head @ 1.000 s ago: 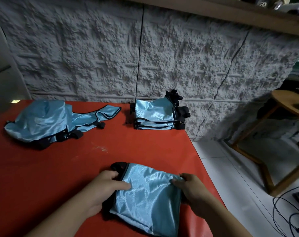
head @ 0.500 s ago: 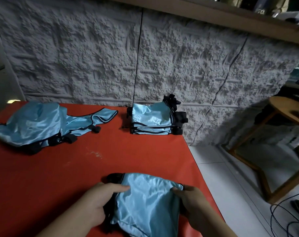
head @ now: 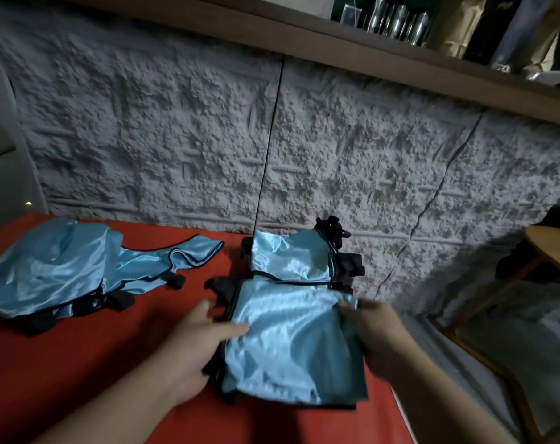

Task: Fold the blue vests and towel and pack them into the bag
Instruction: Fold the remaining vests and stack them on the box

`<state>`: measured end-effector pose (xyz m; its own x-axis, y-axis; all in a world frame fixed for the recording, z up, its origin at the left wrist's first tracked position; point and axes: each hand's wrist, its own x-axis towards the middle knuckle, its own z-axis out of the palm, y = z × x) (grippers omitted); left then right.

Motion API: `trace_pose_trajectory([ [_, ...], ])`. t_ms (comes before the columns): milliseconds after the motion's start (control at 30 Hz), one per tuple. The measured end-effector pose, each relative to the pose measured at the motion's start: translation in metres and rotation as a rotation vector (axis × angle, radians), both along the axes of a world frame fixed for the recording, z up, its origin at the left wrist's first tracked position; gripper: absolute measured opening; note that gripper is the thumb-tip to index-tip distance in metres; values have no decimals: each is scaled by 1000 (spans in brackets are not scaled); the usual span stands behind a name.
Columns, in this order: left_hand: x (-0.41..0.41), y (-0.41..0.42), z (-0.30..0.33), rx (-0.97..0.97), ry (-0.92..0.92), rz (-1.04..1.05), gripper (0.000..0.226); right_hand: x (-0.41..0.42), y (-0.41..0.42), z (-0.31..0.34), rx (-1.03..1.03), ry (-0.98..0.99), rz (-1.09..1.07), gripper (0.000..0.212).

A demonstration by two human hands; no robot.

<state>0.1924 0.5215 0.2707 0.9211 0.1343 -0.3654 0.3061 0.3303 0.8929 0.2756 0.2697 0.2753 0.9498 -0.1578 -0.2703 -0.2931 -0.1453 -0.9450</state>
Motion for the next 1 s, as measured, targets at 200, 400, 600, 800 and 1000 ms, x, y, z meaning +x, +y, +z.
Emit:
trace_pose_trajectory([
  [200, 118, -2, 13, -9, -80, 35, 38, 107, 11, 64, -175, -98, 7, 24],
  [400, 205, -5, -7, 10, -92, 11, 37, 201, 24, 51, -293, -151, -65, 52],
  [600, 240, 3, -23, 151, -149, 29, 14, 190, 35, 33, -879, -371, -139, 26],
  [800, 243, -2, -39, 394, -159, -6, 12, 167, 81, -3, -1287, -708, 568, 58],
  [1000, 239, 11, -54, 749, -98, 116, 68, 206, 40, -48, -1460, -404, 586, 47],
])
